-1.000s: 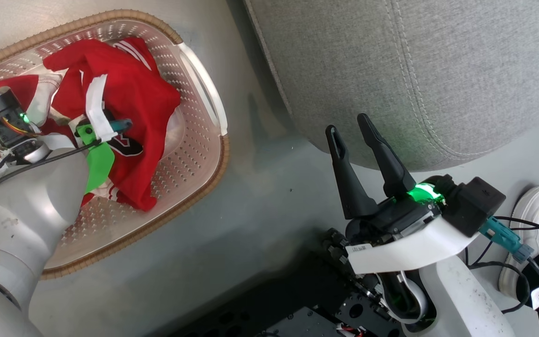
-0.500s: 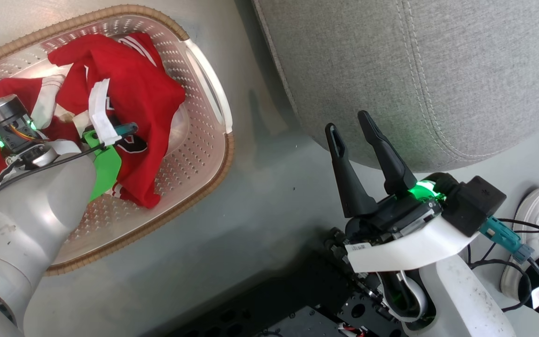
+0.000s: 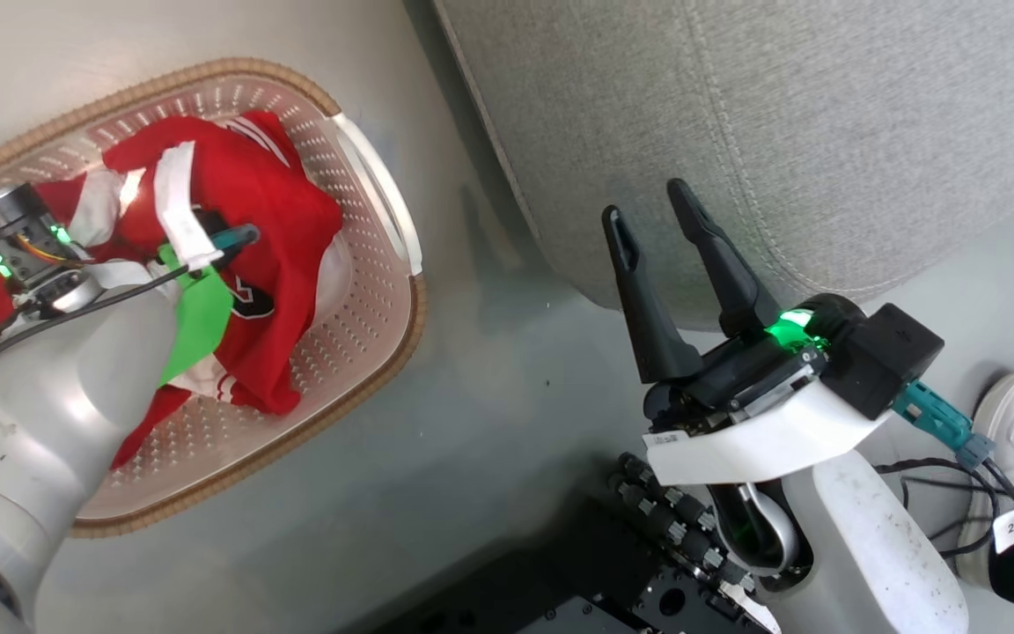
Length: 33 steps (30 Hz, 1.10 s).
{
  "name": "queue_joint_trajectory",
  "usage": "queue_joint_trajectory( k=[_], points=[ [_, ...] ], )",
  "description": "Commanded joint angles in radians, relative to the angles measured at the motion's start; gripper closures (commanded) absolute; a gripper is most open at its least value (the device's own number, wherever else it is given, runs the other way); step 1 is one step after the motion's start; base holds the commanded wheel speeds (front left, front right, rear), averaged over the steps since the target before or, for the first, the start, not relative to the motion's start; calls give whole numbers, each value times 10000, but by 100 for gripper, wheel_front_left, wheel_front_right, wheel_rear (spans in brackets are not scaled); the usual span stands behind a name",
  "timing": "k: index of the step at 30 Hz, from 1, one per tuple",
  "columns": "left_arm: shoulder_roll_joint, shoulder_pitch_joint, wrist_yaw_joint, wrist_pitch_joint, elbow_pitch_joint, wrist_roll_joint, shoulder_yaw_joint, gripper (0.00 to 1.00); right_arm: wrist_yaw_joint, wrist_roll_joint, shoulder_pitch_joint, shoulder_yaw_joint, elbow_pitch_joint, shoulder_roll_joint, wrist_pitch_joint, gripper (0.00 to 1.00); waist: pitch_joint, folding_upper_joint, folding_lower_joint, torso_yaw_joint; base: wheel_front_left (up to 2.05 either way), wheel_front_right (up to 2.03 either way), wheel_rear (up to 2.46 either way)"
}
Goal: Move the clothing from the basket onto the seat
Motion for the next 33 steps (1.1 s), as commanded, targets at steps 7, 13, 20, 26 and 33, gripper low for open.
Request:
queue_joint_trajectory(
  k=[7, 13, 20, 26, 33],
  points=[
    [-633, 345, -20, -682, 81, -439, -3, 100, 1, -433, 28, -357, 368, -11, -32, 0, -1662, 0, 0, 708, 0, 0, 0],
    [-1094, 581, -20, -1677, 356, -912, -3, 100, 1, -623, 245, -666, 639, -17, -32, 0, -2707, 0, 0, 1192, 0, 0, 0],
    [-1735, 1130, -20, -3364, 802, -1853, 260, 100, 1, -987, 651, -996, 901, -16, -32, 0, -4055, 0, 0, 1905, 0, 0, 0],
    [-2016, 1486, -13, -4576, 1179, -2203, 363, 100, 1, -1303, 1072, -1180, 1104, -19, -32, 0, -5138, 0, 0, 2477, 0, 0, 0],
    [-2351, 1961, 483, -6270, 1360, -2682, 767, 100, 1, -1505, 1637, -1311, 1295, -34, -32, 0, -6314, 0, 0, 3028, 0, 0, 0]
  ],
)
